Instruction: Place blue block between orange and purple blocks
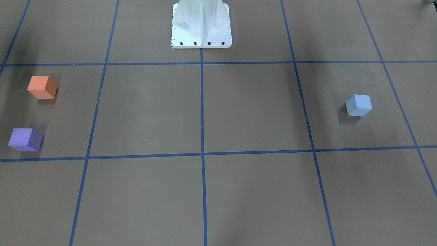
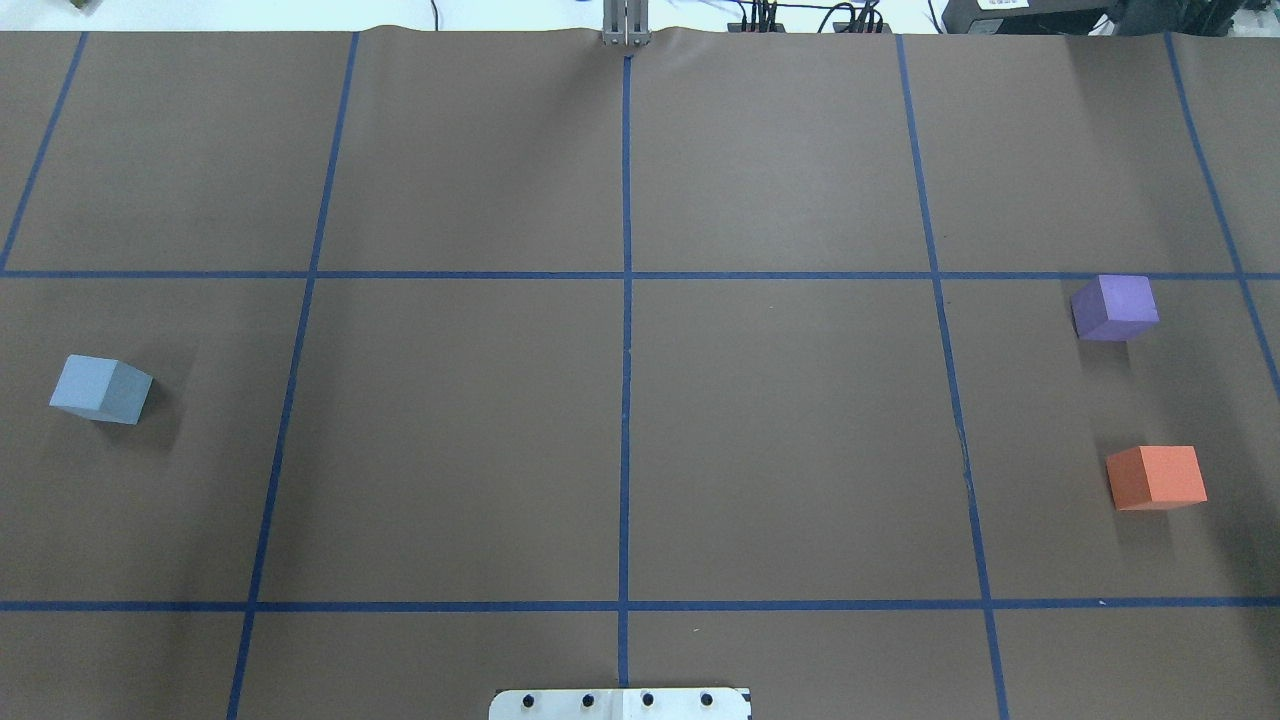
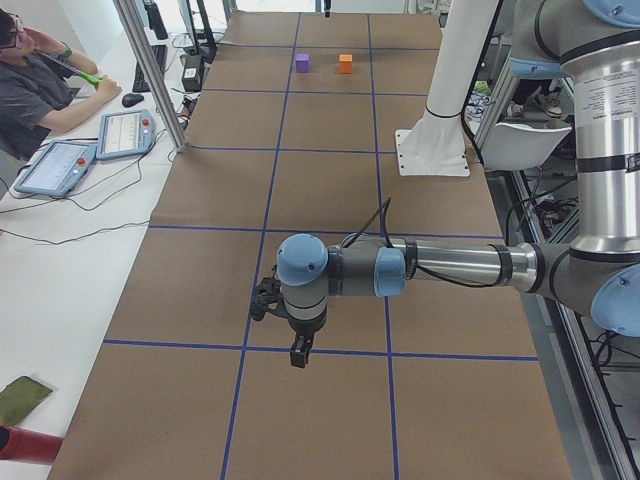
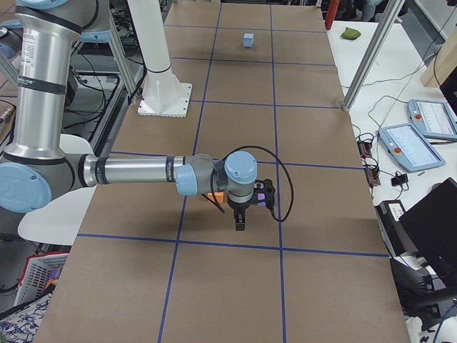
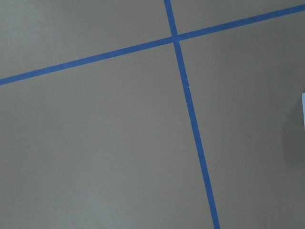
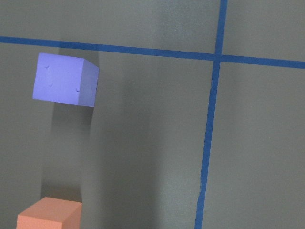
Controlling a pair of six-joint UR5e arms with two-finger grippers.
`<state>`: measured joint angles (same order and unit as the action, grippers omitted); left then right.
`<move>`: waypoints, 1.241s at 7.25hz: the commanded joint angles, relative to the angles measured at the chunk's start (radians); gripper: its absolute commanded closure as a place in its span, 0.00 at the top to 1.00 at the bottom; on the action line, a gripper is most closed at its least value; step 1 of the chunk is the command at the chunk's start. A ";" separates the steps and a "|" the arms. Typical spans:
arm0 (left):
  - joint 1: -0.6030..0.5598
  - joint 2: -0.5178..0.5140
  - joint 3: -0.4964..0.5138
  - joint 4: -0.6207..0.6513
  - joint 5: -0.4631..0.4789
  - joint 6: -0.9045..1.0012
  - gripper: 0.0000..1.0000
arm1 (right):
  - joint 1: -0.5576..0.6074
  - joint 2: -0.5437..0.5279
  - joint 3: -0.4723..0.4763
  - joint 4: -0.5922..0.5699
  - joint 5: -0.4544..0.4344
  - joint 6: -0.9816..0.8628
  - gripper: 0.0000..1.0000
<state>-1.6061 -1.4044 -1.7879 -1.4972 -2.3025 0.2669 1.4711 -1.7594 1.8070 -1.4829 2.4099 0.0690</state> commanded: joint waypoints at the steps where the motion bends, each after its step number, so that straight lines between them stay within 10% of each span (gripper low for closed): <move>1: 0.000 -0.001 -0.010 -0.003 0.000 0.002 1.00 | 0.000 0.000 0.000 0.001 0.000 0.000 1.00; 7: 0.017 -0.079 -0.029 -0.005 -0.001 -0.012 1.00 | 0.000 0.001 0.002 0.000 0.002 0.002 1.00; 9: 0.018 -0.085 0.022 -0.034 -0.130 0.000 1.00 | 0.000 0.001 0.002 0.001 0.002 0.002 1.00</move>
<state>-1.5900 -1.4805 -1.7962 -1.5116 -2.3608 0.2598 1.4711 -1.7579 1.8091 -1.4828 2.4114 0.0706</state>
